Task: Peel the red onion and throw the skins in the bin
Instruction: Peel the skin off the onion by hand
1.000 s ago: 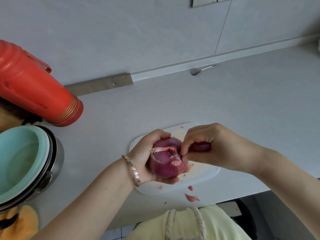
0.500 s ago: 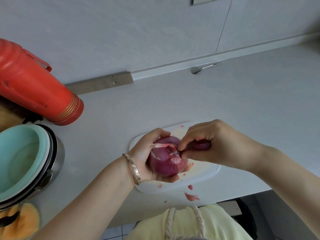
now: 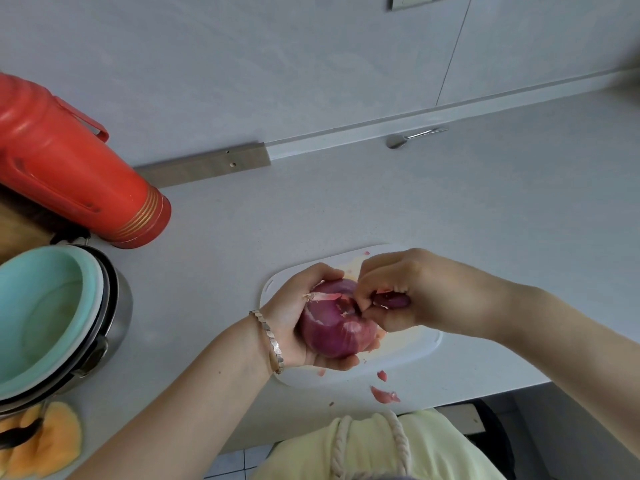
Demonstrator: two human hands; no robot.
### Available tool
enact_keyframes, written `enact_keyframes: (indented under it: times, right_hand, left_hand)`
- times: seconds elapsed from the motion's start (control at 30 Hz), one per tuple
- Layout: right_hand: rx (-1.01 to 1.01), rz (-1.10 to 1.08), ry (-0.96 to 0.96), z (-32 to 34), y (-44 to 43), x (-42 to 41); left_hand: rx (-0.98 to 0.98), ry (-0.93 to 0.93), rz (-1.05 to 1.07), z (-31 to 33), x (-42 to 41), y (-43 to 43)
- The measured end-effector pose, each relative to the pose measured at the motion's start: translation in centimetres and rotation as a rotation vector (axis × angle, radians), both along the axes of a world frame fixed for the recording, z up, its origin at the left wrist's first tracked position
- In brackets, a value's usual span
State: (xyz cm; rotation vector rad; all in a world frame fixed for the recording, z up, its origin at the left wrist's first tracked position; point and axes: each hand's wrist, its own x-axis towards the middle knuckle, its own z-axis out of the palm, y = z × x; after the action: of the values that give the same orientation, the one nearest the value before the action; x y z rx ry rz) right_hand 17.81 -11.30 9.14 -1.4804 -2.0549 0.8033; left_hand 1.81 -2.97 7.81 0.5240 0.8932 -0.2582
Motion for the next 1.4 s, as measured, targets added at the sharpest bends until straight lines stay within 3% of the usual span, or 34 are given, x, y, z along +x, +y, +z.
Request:
enact_keyframes:
  times: [0.1,0.23,0.4,0.47,0.77,0.93,1.23,1.4]
  right_hand:
    - [0.107,-0.09,0.04,-0.6,-0.4,0.0]
    - [0.156,-0.281,0.328,-1.8,-0.9,-0.8]
    - [0.007,-0.494,0.822,-2.6,-0.8,-2.3]
    - [-0.02,-0.533,0.896,-2.7,-0.5,-2.4]
    - [-0.146,-0.669,0.667,-2.9,-1.0,-2.3]
    - [-0.107,-0.515,0.525,-2.2,-0.1,-3.1]
    - [-0.3,-0.485,0.348,-0.8,0.5,-3.5]
    - [-0.2,-0.486,0.401,-1.7,0.3,-4.0]
  left_hand:
    - [-0.092,-0.064,0.112,0.0,-0.4,0.0]
    - [-0.159,-0.101,0.236,-0.1,-0.5,0.3]
    - [-0.126,-0.109,0.299,-0.5,-0.3,0.2]
    - [-0.121,-0.103,0.308,-0.6,-0.2,0.0]
    - [-0.145,-0.012,0.718,-1.7,-0.5,1.1]
    - [-0.061,-0.024,0.597,-2.3,-0.4,0.8]
    - [0.045,-0.02,0.457,-2.5,-0.1,0.3]
    - [-0.015,-0.047,0.491,-2.6,0.1,-0.1]
